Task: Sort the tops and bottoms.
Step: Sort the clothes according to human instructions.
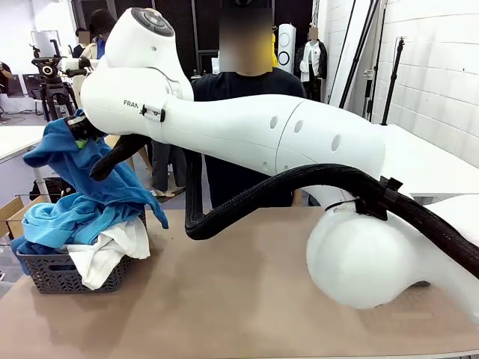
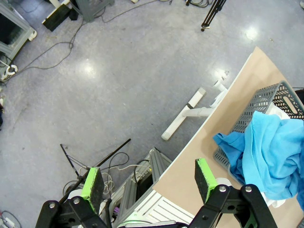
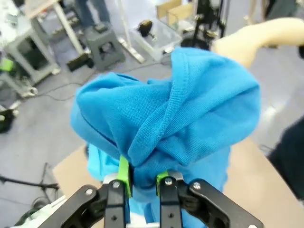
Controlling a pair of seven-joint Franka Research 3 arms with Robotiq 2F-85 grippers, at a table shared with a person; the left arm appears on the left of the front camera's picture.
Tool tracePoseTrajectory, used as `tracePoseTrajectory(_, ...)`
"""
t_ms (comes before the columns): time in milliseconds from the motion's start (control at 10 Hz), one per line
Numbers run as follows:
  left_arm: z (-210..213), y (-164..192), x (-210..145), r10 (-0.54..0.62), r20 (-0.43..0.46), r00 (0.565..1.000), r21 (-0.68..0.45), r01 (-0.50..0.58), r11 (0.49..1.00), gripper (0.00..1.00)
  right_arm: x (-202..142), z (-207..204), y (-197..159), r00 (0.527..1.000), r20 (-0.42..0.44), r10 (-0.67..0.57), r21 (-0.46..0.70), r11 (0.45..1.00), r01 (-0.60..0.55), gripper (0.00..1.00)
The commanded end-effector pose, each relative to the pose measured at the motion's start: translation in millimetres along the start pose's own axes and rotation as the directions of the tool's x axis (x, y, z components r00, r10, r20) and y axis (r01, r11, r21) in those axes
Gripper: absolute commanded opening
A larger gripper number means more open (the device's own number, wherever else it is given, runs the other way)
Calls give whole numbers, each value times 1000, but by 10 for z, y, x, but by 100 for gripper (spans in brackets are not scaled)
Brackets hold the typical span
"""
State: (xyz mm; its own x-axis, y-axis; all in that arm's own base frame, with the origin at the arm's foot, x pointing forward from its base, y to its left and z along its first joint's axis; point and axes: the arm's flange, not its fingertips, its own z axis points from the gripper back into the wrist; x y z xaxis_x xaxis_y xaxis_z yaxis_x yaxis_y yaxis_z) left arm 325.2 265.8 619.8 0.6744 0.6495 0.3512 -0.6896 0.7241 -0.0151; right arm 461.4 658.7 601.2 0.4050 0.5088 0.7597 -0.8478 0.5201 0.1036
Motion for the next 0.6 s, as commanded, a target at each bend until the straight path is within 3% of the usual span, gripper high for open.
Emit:
tracePoseTrajectory(0, 21, 25, 12, -11, -9, 1000, 1, 11, 1000, 100, 1682, -1059, 27, 999, 35, 27, 133, 991, -31, 0)
tracePoseTrajectory(200, 21, 25, 12, -11, -9, 1000, 1, 11, 1000, 100, 1565, -1675, 152, 991, -130, 40, 193, 981, -14, 0)
tracePoseTrajectory(500, 21, 25, 12, -11, -9, 1000, 1, 11, 1000, 100, 1375, -2107, 223, 971, -237, 22, 249, 968, 40, 0)
